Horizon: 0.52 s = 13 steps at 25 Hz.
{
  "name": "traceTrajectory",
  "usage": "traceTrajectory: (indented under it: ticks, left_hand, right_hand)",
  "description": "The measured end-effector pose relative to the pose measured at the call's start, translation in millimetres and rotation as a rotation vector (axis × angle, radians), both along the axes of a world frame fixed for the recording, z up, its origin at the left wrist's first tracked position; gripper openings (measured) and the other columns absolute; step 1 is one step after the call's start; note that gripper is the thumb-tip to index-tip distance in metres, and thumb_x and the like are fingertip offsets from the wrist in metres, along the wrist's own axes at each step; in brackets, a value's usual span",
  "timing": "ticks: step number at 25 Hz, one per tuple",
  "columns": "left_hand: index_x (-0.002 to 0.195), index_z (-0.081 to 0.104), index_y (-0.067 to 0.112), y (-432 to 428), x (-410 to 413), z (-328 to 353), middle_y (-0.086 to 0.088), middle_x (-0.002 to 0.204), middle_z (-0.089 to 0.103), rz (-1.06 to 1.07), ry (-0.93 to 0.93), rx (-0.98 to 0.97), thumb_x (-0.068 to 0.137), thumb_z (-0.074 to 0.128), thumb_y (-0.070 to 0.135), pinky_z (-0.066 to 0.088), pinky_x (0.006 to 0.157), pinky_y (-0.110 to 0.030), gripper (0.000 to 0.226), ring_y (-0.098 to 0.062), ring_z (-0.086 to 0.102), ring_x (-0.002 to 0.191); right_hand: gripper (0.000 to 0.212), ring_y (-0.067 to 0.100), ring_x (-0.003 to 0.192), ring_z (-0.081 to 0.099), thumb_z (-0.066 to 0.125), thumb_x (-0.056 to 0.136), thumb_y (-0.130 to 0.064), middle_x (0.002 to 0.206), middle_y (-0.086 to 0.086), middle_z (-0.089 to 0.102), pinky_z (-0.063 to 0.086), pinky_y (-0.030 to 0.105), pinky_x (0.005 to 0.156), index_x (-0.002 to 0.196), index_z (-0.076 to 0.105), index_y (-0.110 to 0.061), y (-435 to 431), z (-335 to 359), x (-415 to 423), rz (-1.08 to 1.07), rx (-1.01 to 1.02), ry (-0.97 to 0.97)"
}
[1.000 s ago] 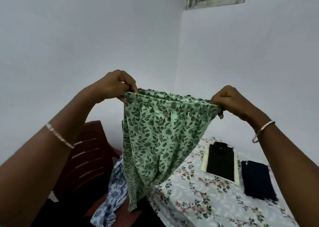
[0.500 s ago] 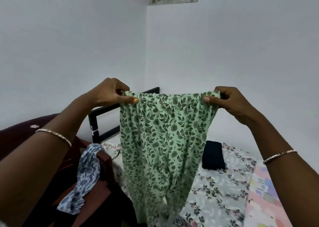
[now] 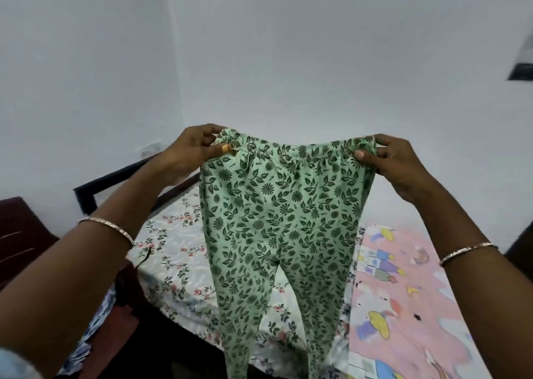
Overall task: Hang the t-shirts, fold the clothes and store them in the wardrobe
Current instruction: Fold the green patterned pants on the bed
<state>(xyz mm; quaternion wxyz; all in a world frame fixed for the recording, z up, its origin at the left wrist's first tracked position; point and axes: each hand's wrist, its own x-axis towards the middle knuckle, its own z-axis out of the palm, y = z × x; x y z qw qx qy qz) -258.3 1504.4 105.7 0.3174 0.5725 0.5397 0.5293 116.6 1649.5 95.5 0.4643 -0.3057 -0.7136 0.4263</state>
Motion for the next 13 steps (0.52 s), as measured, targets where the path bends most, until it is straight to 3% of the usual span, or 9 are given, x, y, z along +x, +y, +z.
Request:
traceTrajectory:
  ticks: [3,7,10,13]
  left_hand:
    - [0.118,0.064,0.008,27,18,-9,-0.006,0.108,0.075,-0.029,-0.069,-0.122,0.077,0.072,0.022,0.048,0.101,-0.043,0.044,-0.023,0.067,0.109]
    - [0.121,0.062,0.011,69,35,-23,0.008,0.091,0.077,-0.065,-0.096,-0.126,0.075,0.075,0.020,0.050,0.084,-0.024,0.049,-0.005,0.071,0.090]
    - [0.119,0.066,0.005,106,36,-28,-0.005,0.102,0.077,-0.079,-0.097,-0.135,0.080,0.075,0.016,0.055,0.087,-0.032,0.041,-0.018,0.073,0.098]
    - [0.108,0.073,0.004,144,33,-32,-0.013,0.105,0.075,-0.127,-0.212,-0.155,0.072,0.078,0.022,0.060,0.078,-0.030,0.041,-0.025,0.073,0.096]
  right_hand:
    - [0.035,0.015,0.084,0.073,0.077,0.073,-0.028,0.089,0.000,0.078,0.057,0.029,0.072,0.102,0.072,-0.009,6,-6,19,-0.043,-0.063,0.010]
    - [0.054,0.021,0.094,0.072,0.078,0.064,-0.038,0.099,0.006,0.076,0.059,0.031,0.073,0.107,0.068,-0.008,29,-15,35,-0.042,-0.209,0.124]
    - [0.054,0.021,0.096,0.072,0.078,0.066,-0.032,0.103,0.009,0.075,0.060,0.032,0.080,0.111,0.066,-0.005,52,-21,40,0.007,-0.290,0.244]
    - [0.055,0.023,0.098,0.071,0.082,0.069,-0.030,0.107,0.012,0.074,0.059,0.034,0.086,0.115,0.065,-0.003,79,-23,47,0.058,-0.319,0.274]
